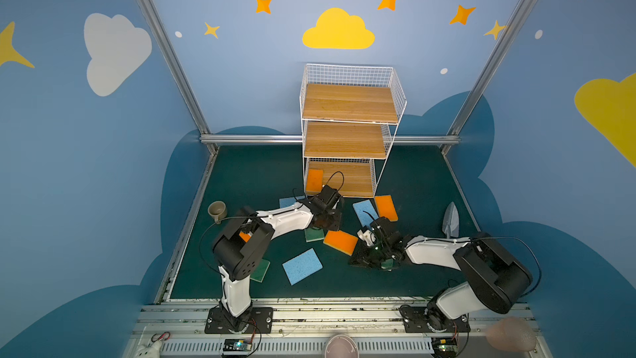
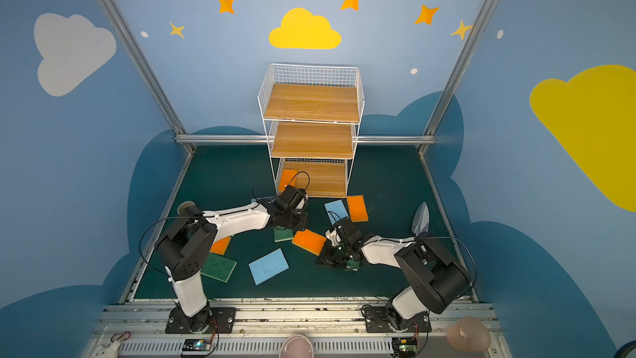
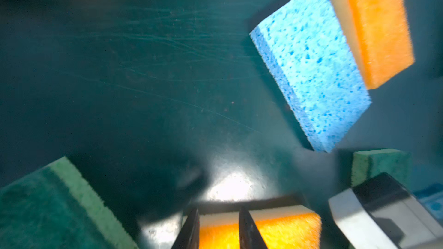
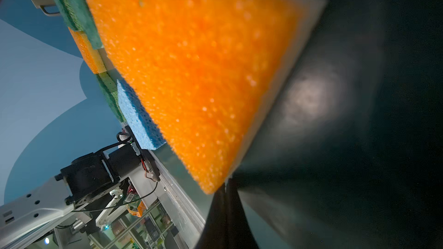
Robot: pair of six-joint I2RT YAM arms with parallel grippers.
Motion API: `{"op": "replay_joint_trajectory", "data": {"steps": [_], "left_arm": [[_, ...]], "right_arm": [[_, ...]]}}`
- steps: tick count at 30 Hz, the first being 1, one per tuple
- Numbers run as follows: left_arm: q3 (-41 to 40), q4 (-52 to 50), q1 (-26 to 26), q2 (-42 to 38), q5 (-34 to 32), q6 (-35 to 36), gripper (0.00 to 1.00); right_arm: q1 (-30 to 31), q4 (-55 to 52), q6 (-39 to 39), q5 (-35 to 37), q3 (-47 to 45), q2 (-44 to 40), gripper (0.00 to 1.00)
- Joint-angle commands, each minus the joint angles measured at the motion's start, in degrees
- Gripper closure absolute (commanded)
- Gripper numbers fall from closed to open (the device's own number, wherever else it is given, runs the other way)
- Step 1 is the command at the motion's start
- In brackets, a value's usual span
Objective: Arrange cleaning sponges on a shelf
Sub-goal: Rotate the cleaning sponge at the center of the table.
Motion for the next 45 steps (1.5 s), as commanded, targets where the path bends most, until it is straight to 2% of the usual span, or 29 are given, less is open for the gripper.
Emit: {"op": "replay_joint_trajectory", "data": {"steps": [1, 8, 22, 30, 34, 39, 45], "left_arm": [[2.13, -3.27, 0.18, 1.44, -0.56, 1.58, 0.71], [0.26, -3.03, 0.17, 0.4, -0.92, 1.33, 0.71], [-11.93, 1.59, -0.22, -8.83, -0.61, -3.03, 0.71], [-15.85, 1.83, -0.4, -13.3, -2.61, -4.3, 0.69], [-16.67, 0.68, -0.38, -16.04, -4.96, -4.68, 0.56], [-17.61, -1.52, -0.19, -21.03, -7.53, -4.93, 0.38], [-21.75, -2.61, -0.07, -30.96, -10.58, -5.56, 0.18]], "right_arm": [[0.07, 0.92, 0.49, 1.16, 0.66, 2.08, 1.0], [-1.89, -1.96, -0.77, 2.54, 3.05, 3.96, 1.0], [-7.55, -9.48, -6.43, 3.52, 13.54, 9.7, 1.0], [-9.11, -12.39, -8.25, 2.81, 20.37, 13.74, 1.0], [-10.35, -14.73, -9.19, 2.91, 21.82, 12.98, 0.98], [-11.91, -17.93, -11.06, 3.3, 21.51, 10.23, 0.87], [-12.59, -22.7, -12.95, 3.52, 20.72, 6.1, 0.72]]}}
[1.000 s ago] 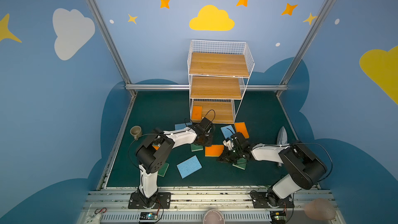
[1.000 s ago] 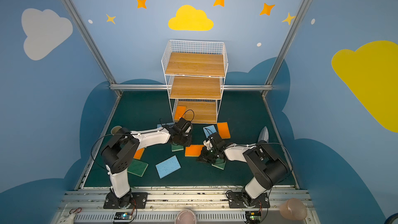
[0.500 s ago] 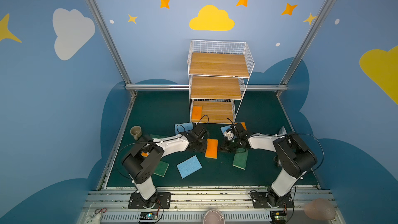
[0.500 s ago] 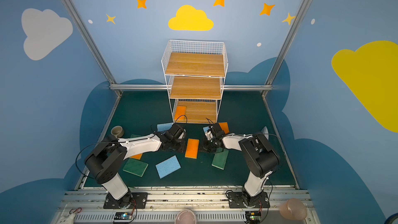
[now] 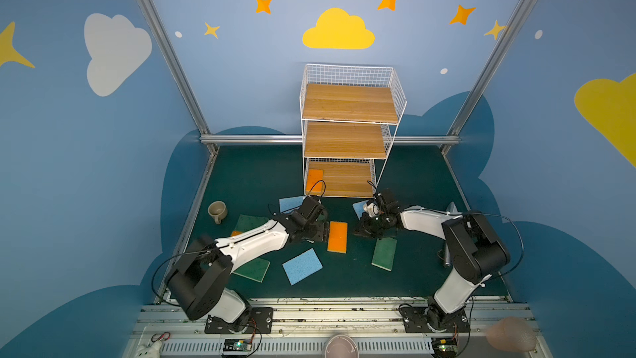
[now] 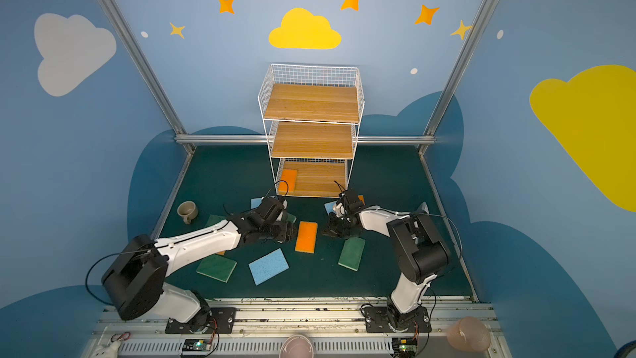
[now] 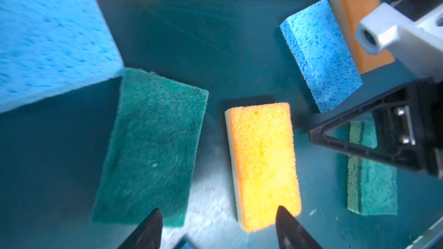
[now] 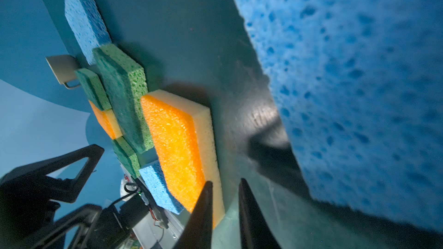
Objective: Arrange cleaning sponges on a shelf
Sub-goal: Rotate the cleaning sponge at the center of the table.
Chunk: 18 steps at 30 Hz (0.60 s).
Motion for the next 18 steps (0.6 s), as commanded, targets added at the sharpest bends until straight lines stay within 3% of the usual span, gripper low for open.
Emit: {"op": "replay_joint_trajectory", "data": {"steps": [1, 6, 11, 18], "left_arm": [[-2.77, -2.12, 0.24, -5.58, -3.6, -0.98, 0.15], [-8.14, -0.31, 0.42, -13.29, -7.07, -1.53, 0.01], [-11.13, -0.03, 0.98, -17.34, -8.07, -1.09, 0.01], [-16.13, 2.01, 2.15, -22.54, -9.87, -4.15, 0.0]], "right_arm": [[-0.06, -4.94, -1.95, 0.48, -0.5, -3.39, 0.69], [0.42, -6.21, -1.28, 0.7, -2.39, -6.99, 0.54], [2.41, -6.35, 0.52, 1.28, -3.93, -8.99, 0.46], [5.65, -4.36, 5.46, 0.7, -7.2, -10.5, 0.45]]}}
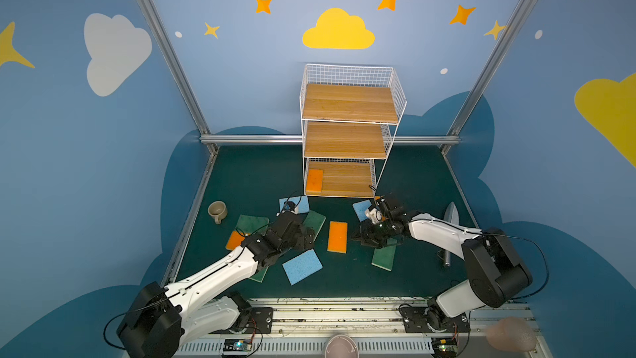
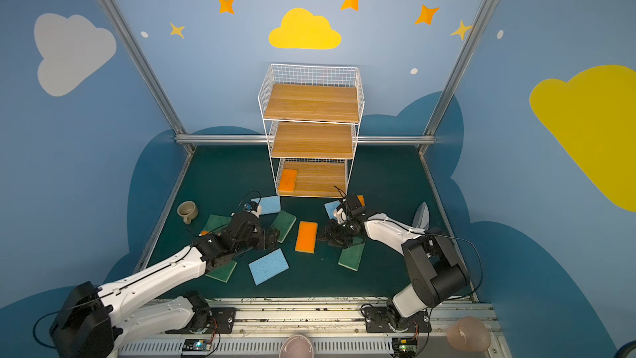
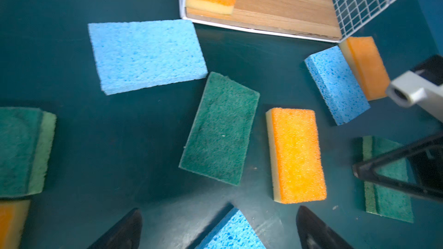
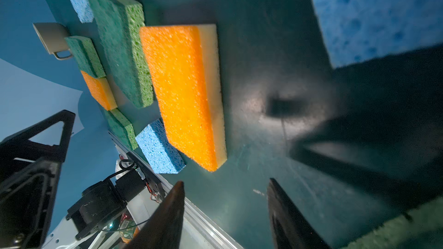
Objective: Arrange cleaning sponges on a shelf
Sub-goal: Rotate the cleaning sponge at the center of the table, then pick up the cleaning sponge at the center of the table.
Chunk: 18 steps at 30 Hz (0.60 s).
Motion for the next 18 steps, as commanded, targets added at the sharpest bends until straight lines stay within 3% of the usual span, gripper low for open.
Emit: {"op": "replay_joint_trajectory", "data": {"steps": [1, 13, 18], "left_arm": [[-2.83, 2.29, 0.72, -3.45, -0.7, -1.45, 0.0], [-9.36, 2.11, 4.95, -8.7, 3.1, -0.59, 0.01], [-10.35, 2.11, 5.53, -9.99, 3.52, -0.67, 0.01]], "right_arm": [[1.49, 0.79, 3.79, -0.09, -1.81, -1.9, 0.46], [7.11, 7.8, 11.96, 1.76, -3.67, 0.39, 0.5], [7.47, 9.3, 12.42, 1.21, -1.81, 3.64, 0.6]]}}
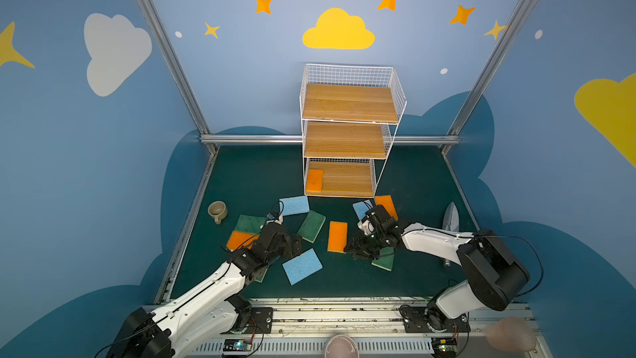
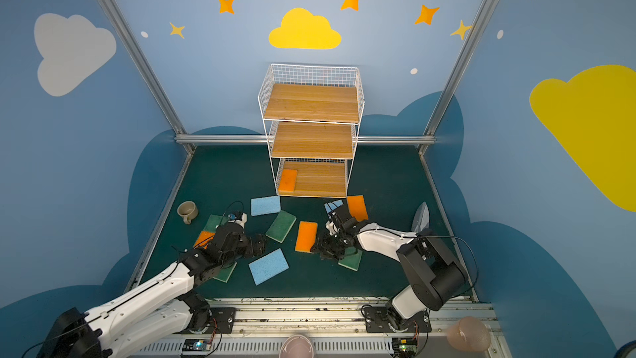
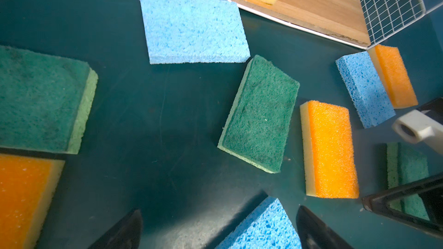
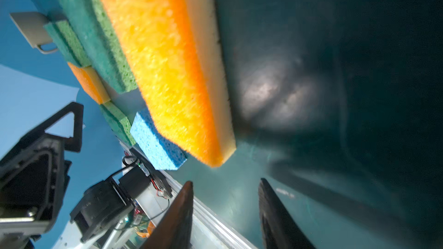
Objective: Arrange cleaning sponges on a shelf
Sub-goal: Pick up the cleaning sponge at the center of the table.
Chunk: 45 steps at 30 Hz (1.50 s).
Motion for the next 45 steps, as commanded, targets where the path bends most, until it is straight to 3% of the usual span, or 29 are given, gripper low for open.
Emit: {"op": "replay_joint_trajectory", "data": {"steps": [1, 18, 29, 45], "left_arm": [[-0.33, 0.0, 0.49, -1.12, 1.07, 0.01, 0.01], [-0.55, -1.59, 1.96, -1.7, 1.71, -0.75, 0.0], [-0.39, -1.29, 6.72, -4.67, 4.91, -2.39, 0.01], [-1.63, 0.12, 9.07, -6.16, 4.85, -2.46, 0.01]], "right_arm": [[0.52, 1.39, 0.96, 0.49, 2.2, 2.13, 0.6], [1.74, 1.15, 0.88, 1.36, 4.55, 6.46, 0.7], [1.84, 0.07, 0.41, 1.9, 4.28, 5.96, 1.0], [0.9, -3.78, -4.47, 1.02, 8.92, 3.34, 1.0]]}}
